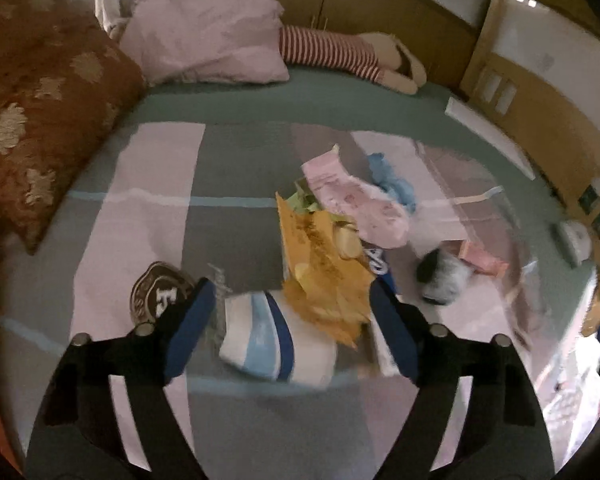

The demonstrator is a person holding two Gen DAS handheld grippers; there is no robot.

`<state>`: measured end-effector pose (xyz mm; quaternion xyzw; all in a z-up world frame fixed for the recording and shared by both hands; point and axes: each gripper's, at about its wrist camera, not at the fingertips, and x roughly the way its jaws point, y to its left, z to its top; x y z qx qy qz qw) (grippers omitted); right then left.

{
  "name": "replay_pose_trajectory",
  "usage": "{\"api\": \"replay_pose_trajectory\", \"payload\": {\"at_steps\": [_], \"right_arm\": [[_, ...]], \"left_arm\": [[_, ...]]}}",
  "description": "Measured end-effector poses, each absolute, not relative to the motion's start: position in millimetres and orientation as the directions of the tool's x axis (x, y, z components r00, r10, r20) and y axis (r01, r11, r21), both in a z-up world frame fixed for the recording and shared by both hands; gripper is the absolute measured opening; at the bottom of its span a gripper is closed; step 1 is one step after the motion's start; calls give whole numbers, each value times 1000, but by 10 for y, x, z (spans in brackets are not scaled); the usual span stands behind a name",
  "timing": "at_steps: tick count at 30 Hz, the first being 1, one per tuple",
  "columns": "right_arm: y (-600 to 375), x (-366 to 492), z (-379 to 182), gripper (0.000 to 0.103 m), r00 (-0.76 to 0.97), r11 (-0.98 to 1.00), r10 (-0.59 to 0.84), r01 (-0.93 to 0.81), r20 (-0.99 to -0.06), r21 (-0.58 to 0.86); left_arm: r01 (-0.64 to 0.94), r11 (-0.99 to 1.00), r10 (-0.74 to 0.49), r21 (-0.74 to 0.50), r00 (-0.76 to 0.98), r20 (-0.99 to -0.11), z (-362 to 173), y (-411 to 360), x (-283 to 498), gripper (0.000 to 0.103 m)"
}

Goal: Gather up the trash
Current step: 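Grasp the yellow snack bag with the left tool while the right tool grasps the grey plastic bag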

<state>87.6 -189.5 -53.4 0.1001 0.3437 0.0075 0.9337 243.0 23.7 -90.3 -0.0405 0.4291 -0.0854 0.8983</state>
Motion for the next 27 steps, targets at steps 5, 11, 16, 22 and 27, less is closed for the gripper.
{"api": "replay_pose_trajectory", "payload": {"at_steps": [5,11,16,22,27], "right_arm": [[-1884,1244,-791,83,707,976,88,80,-701,203],[-2034,1827,-1211,83,637,954,99,157,-764,255],[-2066,2217,-1555,83,592,950,70,206,-803,235],[-1984,2539,-1793,83,577,964,28,201,-817,175],[-1809,2506,-1744,60,604,987,55,89,-795,136]], "left_arm": [[150,975,-221,-165,552,-804,-1192,144,2722,15],[146,964,-263,-221,624,-736,-715,296,2427,14],[157,958,-278,-240,715,-642,-52,556,1798,14],[93,974,-195,-207,810,-553,212,848,1012,14],[61,980,-159,-188,807,-568,116,929,844,15]]}}
